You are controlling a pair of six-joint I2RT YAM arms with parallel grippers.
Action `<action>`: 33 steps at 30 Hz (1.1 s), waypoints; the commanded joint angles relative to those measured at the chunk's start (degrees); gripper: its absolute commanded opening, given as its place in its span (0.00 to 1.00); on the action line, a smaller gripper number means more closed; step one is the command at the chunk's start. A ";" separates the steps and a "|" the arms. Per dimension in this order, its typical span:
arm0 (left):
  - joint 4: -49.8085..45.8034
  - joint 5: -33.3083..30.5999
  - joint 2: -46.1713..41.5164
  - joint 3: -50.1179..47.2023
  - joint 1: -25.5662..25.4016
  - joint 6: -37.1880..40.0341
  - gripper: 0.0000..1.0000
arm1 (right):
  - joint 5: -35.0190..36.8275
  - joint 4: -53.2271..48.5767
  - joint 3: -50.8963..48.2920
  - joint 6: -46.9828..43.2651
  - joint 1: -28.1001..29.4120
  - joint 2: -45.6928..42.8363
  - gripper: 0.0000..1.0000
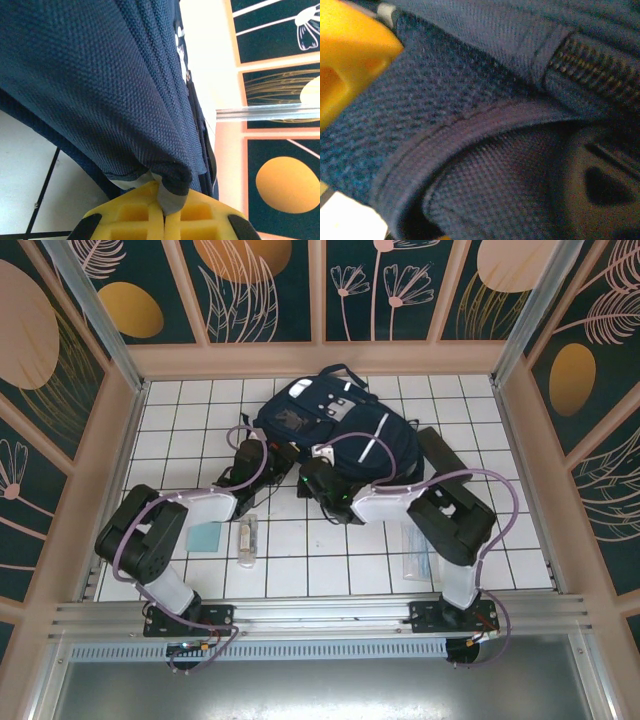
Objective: Pack books, pencil case, and school supplies into a backpack
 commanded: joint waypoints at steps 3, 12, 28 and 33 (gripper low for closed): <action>3.70 -0.90 2.29 3.66 1.89 2.60 0.00 | -15.01 -2.99 -5.60 2.86 -3.28 -6.37 0.00; 2.83 -0.95 2.79 4.87 2.67 3.62 0.00 | -22.11 -9.10 -8.54 1.72 -5.96 -10.61 0.00; 1.12 0.39 1.85 5.26 5.23 6.15 0.00 | -21.66 -22.40 -9.81 -6.63 -9.72 -15.46 0.00; -0.78 0.72 1.77 5.82 6.47 8.51 0.00 | -22.29 -25.80 -10.02 -8.77 -11.31 -16.28 0.00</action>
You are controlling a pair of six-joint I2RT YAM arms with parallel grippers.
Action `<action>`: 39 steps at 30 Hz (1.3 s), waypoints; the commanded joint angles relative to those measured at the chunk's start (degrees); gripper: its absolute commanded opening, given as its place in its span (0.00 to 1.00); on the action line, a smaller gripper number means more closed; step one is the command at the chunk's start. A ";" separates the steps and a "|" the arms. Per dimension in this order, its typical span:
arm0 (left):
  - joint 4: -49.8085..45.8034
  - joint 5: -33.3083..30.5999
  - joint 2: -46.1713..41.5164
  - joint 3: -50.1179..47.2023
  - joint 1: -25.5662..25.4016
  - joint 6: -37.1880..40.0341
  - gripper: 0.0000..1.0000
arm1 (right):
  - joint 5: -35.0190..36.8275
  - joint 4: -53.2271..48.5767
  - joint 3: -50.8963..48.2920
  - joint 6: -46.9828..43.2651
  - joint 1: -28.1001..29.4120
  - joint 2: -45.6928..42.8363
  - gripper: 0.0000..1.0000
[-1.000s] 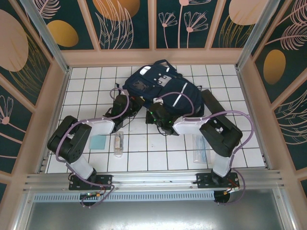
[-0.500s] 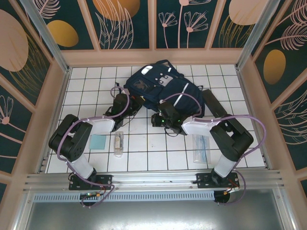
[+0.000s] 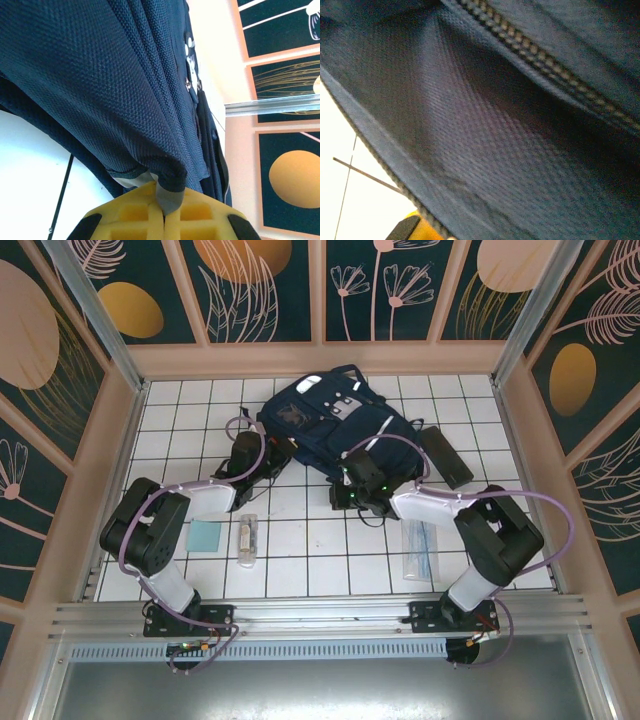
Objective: Pack books, pencil case, and school supplies into a backpack
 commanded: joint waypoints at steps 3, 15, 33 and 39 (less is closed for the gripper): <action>0.67 -3.65 -0.15 3.35 4.31 5.19 0.00 | -0.04 -9.17 -1.68 -3.79 -1.46 -3.14 0.00; 1.31 -1.02 9.26 11.36 8.84 15.01 0.00 | -5.12 -11.76 -2.05 -4.08 -2.36 -4.01 0.00; -7.31 0.96 21.34 27.98 13.81 21.56 0.00 | -17.15 -27.99 3.89 -2.44 -0.85 -0.35 0.00; -9.35 1.58 22.44 30.11 14.32 23.71 0.00 | -13.88 -34.23 3.25 -7.47 -7.56 0.48 0.00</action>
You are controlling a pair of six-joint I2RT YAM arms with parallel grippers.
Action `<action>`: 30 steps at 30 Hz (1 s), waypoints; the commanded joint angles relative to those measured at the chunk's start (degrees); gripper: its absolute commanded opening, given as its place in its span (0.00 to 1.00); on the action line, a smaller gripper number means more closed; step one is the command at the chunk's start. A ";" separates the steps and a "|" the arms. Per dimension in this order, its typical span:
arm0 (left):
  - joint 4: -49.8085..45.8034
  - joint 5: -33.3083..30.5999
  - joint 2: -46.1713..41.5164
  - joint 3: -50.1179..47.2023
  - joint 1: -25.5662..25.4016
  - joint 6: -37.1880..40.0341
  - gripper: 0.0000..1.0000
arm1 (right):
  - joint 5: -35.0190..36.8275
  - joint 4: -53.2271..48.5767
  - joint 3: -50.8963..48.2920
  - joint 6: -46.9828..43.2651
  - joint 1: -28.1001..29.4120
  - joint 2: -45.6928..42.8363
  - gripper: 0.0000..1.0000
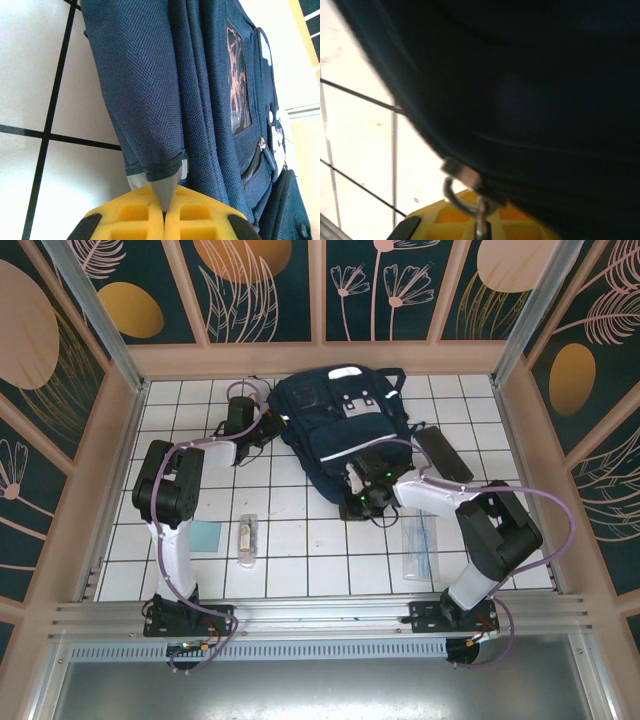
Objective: Pack books, pencil case, and school supplies into a backpack
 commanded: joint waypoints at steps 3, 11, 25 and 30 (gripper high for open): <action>2.31 -5.71 1.32 5.16 3.34 3.77 0.00 | 0.30 -14.30 -0.56 -5.53 -4.79 -0.43 0.00; -2.91 -0.21 0.44 6.80 3.37 1.48 0.59 | -6.36 -4.54 6.49 -5.02 -3.52 3.39 0.00; -2.12 1.76 -22.08 -19.25 0.07 -9.99 0.90 | -13.49 2.60 30.87 -3.76 4.30 19.85 0.00; 3.54 1.62 -22.76 -26.08 -3.44 -17.99 0.90 | -14.69 5.18 32.53 -1.60 6.47 20.78 0.00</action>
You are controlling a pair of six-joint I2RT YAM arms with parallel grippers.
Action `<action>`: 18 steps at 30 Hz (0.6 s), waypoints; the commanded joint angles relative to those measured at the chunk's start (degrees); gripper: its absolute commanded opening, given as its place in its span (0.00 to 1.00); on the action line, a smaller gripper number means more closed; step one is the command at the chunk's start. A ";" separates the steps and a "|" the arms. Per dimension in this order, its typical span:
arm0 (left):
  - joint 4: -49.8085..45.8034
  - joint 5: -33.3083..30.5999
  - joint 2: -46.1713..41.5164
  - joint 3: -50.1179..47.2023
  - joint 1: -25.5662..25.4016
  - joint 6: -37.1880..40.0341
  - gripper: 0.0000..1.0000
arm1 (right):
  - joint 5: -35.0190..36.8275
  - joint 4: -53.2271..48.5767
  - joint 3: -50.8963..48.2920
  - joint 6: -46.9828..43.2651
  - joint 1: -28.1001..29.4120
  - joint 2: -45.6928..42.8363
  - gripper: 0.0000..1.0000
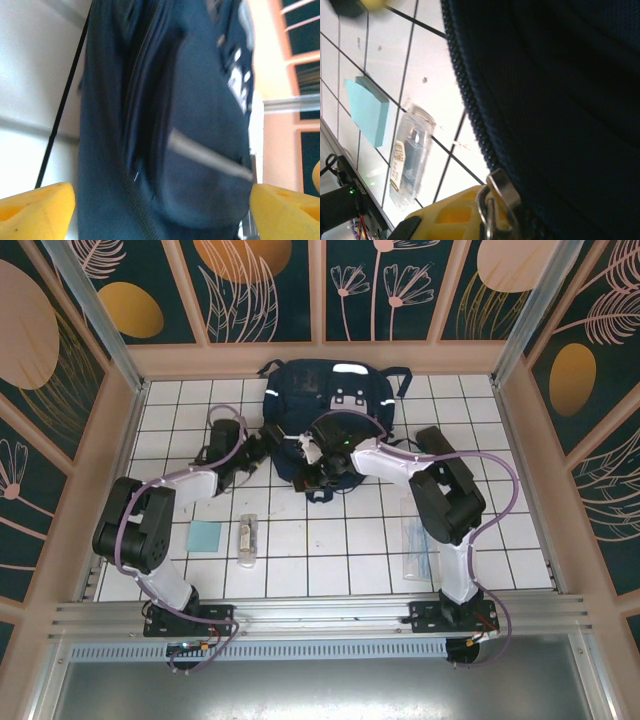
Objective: Pack books, pencil case, and school supplies into a backpack
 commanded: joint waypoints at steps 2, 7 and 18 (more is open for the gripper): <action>7.24 -0.67 -0.67 -5.08 -2.10 -9.47 0.89 | -3.72 7.50 1.29 3.26 2.03 -0.82 0.00; 10.74 -0.87 0.88 -5.31 -3.08 -12.16 0.78 | -6.11 12.07 -2.95 6.96 4.15 -2.88 0.00; 6.80 -5.13 0.05 -3.15 -2.53 -5.16 0.00 | -4.79 -6.24 -15.11 -3.85 3.09 -8.70 0.00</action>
